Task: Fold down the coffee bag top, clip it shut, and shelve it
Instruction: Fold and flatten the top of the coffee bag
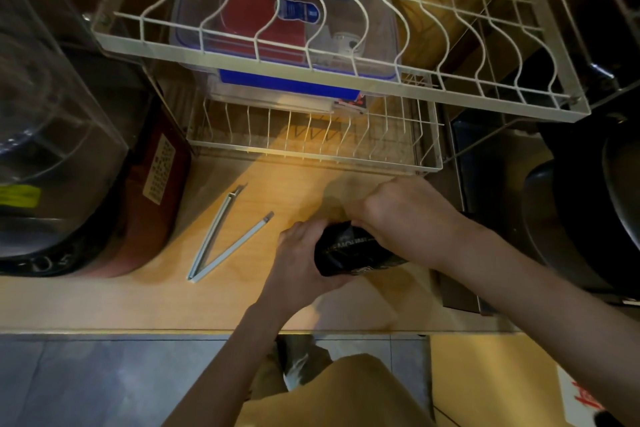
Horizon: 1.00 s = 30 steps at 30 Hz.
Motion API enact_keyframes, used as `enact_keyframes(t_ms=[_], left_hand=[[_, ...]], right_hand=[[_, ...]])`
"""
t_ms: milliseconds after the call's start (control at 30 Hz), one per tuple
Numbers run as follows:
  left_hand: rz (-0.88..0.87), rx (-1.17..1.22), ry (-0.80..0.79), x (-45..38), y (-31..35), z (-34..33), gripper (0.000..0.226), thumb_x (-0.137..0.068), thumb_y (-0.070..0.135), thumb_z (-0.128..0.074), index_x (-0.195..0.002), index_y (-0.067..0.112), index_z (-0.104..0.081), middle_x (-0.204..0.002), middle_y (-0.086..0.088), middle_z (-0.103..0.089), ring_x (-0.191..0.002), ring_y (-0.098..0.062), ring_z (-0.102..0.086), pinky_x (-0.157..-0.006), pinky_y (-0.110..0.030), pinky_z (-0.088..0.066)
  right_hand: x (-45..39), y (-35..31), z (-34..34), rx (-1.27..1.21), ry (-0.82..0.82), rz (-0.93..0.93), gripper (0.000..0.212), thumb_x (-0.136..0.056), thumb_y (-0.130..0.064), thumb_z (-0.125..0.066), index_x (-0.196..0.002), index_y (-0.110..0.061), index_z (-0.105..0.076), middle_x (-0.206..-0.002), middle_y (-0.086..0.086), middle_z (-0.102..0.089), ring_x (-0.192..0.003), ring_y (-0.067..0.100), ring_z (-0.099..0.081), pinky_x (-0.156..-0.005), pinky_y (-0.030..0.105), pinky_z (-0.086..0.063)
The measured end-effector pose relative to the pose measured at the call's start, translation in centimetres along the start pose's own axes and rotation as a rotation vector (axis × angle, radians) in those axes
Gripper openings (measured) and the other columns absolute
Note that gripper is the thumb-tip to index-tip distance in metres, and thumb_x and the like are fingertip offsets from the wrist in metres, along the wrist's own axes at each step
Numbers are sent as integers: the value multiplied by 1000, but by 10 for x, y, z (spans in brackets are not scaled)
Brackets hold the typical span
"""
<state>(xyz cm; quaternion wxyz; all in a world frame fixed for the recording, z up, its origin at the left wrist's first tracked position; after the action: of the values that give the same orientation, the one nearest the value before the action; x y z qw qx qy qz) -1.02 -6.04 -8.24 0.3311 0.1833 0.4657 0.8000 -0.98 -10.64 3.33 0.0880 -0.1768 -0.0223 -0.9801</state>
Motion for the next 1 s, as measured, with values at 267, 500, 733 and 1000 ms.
enact_keyframes(t_ms=[267,500,733,1000], left_hand=[[10,-17,37,1,2,-4,77,-51,41,-78,-117,15,-50,-110,-2,-61,-101,-18,-50,-88,-33,-33],[-19,-56,68,-4,8,-2,80,-49,42,-78,-118,13,-50,-108,-4,-64,-100,-23,-53,-87,-41,-40],[-37,-69,75,-5,9,-4,81,-47,39,-81,-116,10,-51,-105,-8,-65,-97,-18,-50,-85,-39,-40],[-14,76,115,-5,24,9,87,-58,45,-78,-131,23,-35,-122,-4,-51,-115,-17,-44,-96,-35,-35]], right_hand=[[9,24,6,12,-50,-76,12,-89,-16,-51,-96,-15,-61,-90,5,-65,-87,25,-62,-73,37,-52],[5,35,4,-32,-130,-159,19,-86,-29,-55,-97,-14,-60,-82,1,-54,-86,23,-60,-71,36,-51],[-3,25,-7,25,-89,-88,7,-88,-12,-52,-87,-12,-59,-70,-2,-40,-83,26,-61,-63,33,-41],[-2,39,-8,-20,-56,-131,14,-90,-21,-51,-95,-17,-63,-90,4,-66,-87,24,-62,-68,35,-48]])
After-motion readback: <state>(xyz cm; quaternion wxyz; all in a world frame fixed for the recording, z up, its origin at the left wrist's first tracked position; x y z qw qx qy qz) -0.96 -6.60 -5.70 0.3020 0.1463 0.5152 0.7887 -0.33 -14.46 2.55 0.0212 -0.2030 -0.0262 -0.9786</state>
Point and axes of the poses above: each hand's wrist, its own x-axis away from the middle knuckle, its own z-axis out of the back of the hand, y = z × x, the point moved 10 cm from there along -x, towards the middle knuckle
